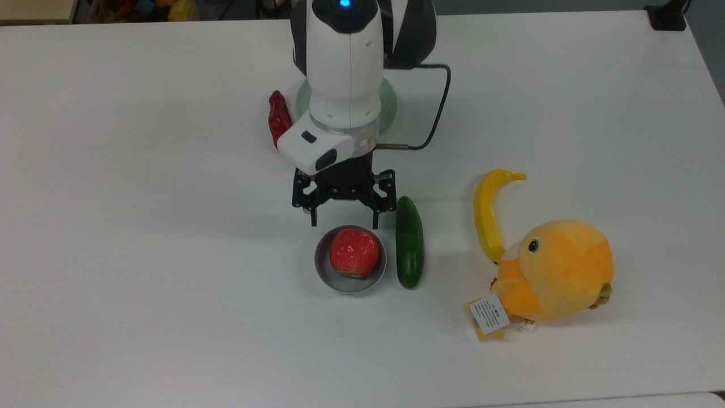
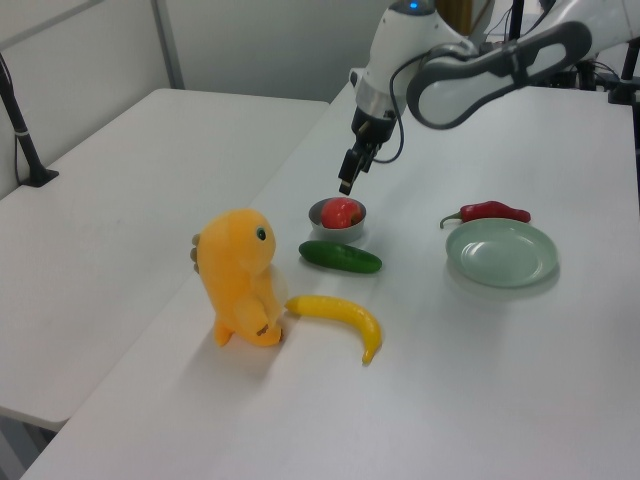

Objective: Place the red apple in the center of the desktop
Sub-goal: 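Move the open gripper over the red apple in the grey bowl, then lower the gripper onto the red apple and close on it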

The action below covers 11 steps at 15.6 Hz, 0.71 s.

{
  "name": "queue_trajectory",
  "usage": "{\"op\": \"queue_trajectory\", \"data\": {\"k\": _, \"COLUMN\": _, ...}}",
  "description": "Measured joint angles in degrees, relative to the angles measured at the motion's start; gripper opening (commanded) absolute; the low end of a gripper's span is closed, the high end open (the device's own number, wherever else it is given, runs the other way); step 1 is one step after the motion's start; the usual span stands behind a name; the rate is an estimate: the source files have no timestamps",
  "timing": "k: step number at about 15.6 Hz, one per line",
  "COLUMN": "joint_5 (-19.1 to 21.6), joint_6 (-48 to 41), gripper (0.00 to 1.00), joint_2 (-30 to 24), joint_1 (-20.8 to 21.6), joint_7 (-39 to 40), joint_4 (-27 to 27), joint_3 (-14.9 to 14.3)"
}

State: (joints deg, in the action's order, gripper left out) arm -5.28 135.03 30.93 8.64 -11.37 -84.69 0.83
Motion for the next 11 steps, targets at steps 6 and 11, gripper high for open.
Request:
{"op": "queue_trajectory", "data": {"k": 6, "joint_5": -1.55, "joint_6": 2.88, "gripper": 1.0, "joint_2": 3.52, "joint_1": 0.1, "joint_7": -0.09, "joint_4": 2.11, "joint_3": 0.86}}
{"op": "queue_trajectory", "data": {"k": 11, "joint_5": -2.82, "joint_6": 3.03, "gripper": 1.0, "joint_2": 4.42, "joint_1": 0.38, "joint_7": -0.09, "joint_4": 2.8, "joint_3": 1.7}}
